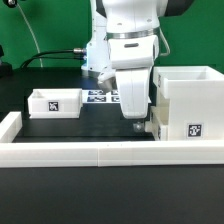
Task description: Assemble drawer
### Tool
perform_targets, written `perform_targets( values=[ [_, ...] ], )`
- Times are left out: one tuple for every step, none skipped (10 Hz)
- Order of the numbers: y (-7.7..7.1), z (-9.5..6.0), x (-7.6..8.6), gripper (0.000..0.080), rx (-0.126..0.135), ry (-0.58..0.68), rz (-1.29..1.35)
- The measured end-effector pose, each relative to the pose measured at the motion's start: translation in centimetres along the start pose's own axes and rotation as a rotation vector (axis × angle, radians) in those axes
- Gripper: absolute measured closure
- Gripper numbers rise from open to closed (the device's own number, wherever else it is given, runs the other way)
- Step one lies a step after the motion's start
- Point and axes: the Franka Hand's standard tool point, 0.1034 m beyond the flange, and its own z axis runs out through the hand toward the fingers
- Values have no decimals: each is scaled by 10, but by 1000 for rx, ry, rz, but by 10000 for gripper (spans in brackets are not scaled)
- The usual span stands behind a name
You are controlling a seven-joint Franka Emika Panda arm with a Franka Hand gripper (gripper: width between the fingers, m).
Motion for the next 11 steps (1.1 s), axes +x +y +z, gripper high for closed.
perform_targets(
  values=[
    [0,0,1,150,-1,0,3],
    [0,0,-1,150,0,-1,6],
    [1,0,-6,150,-1,-2,8],
    [0,-2,-14,150,-1,-3,9],
    [-2,-3,-24,150,-1,-5,23],
    [-8,-7,-36,150,1,-10,42],
    [-14,-13,-46,150,1,-14,58],
    [-19,-19,-57,150,0,-17,64],
    [-23,-27,-66,150,-5,-20,79],
    [-28,-32,-71,150,-8,-24,88],
    [-33,-38,-76,150,-18,-27,96]
  ],
)
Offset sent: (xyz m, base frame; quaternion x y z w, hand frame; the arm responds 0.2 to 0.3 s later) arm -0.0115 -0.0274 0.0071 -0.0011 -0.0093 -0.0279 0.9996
